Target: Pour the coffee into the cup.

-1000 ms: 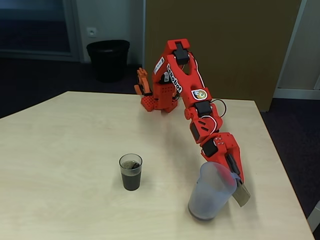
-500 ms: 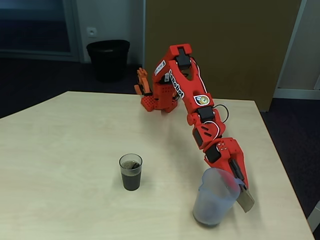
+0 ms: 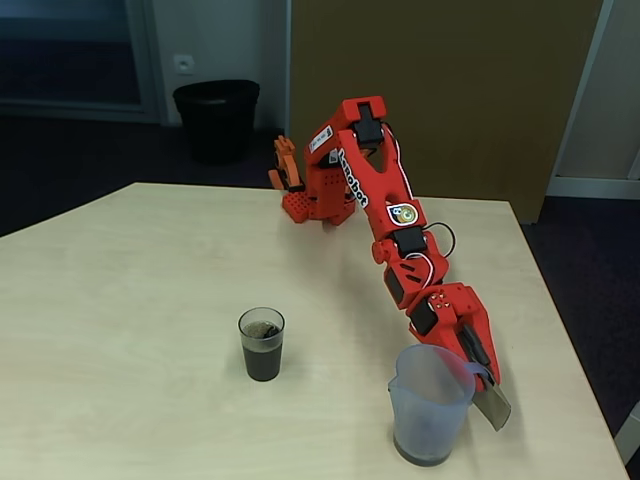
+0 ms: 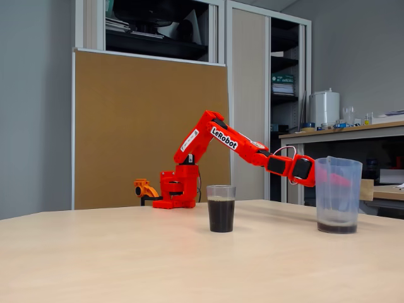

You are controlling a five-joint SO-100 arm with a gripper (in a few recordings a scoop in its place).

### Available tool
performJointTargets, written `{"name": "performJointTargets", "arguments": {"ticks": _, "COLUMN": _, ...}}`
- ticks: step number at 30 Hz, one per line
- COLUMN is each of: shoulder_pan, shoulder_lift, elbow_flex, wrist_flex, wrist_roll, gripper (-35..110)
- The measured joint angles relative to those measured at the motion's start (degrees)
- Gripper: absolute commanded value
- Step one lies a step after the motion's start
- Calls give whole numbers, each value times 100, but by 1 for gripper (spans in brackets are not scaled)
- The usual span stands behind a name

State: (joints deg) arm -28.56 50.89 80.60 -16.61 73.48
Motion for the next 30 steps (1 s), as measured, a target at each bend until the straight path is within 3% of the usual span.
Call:
{"name": "performJointTargets", "arguments": {"ticks": 13, "shoulder_pan": -9, "shoulder_lift": -105, "elbow_flex": 343, "wrist_flex": -1028, "wrist_roll": 211, "gripper": 10}}
{"name": "performJointTargets", "arguments": {"ticks": 30, "shoulder_pan": 0, "shoulder_lift": -97, "elbow_flex": 756, "wrist_flex": -1336, "wrist_roll": 501, "gripper": 12}}
